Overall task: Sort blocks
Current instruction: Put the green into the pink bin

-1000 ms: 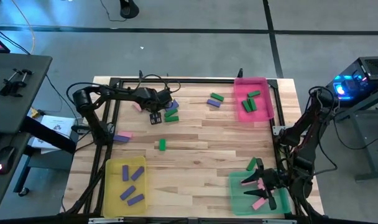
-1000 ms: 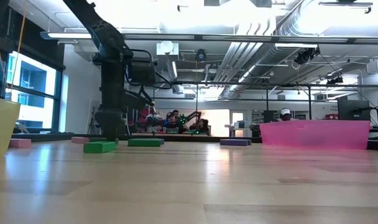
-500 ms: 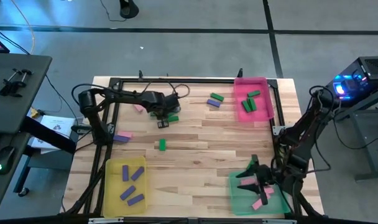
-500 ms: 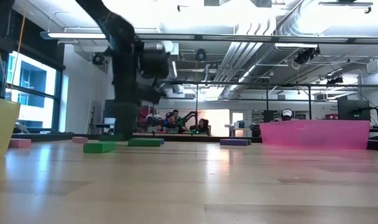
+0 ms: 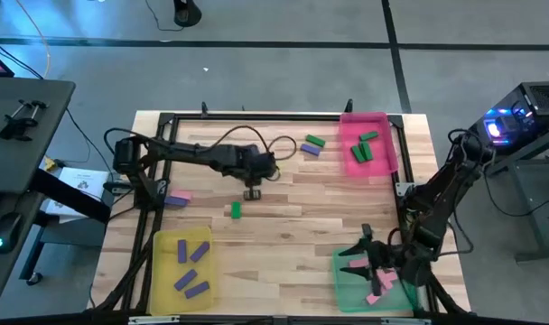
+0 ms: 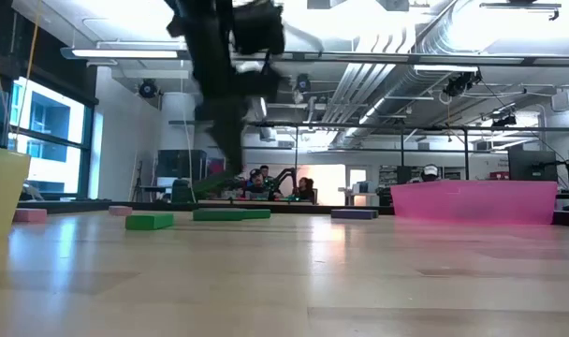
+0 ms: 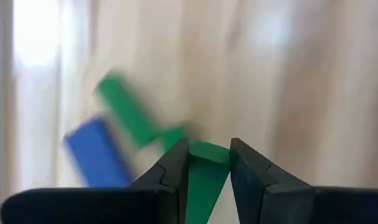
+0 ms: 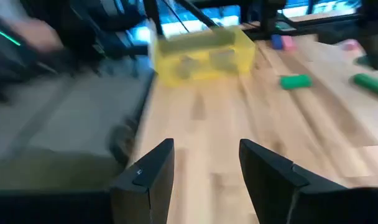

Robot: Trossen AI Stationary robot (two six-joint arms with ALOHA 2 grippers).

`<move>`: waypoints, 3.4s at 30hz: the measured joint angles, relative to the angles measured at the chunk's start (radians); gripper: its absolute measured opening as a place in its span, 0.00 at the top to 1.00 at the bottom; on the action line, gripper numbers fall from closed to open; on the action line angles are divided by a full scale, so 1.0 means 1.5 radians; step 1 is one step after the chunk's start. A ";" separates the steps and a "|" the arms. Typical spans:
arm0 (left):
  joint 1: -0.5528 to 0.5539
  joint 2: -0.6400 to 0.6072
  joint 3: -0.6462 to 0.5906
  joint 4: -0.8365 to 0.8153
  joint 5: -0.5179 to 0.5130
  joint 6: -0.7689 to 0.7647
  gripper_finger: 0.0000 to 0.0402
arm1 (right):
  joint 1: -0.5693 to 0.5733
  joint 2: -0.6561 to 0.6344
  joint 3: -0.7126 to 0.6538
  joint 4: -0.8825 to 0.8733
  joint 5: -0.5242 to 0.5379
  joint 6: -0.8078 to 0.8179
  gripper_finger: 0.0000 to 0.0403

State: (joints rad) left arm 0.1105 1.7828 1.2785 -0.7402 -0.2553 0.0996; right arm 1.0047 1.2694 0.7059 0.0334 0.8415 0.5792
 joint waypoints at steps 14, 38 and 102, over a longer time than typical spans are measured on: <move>-0.213 -0.001 0.012 0.481 0.142 0.030 0.99 | -0.146 0.173 0.000 0.059 0.015 -0.060 0.59; -0.193 -0.002 -0.193 0.342 -0.247 -0.544 0.57 | -0.153 0.175 0.000 0.086 -0.025 -0.020 0.59; -0.323 0.108 -0.236 0.716 -0.378 -0.360 0.81 | -0.137 0.248 0.000 0.199 0.017 -0.100 0.59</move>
State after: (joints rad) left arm -0.3744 1.9446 0.9245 0.3337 -0.8230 -0.4402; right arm 0.7994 1.6416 0.7053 0.3326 0.8675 0.4287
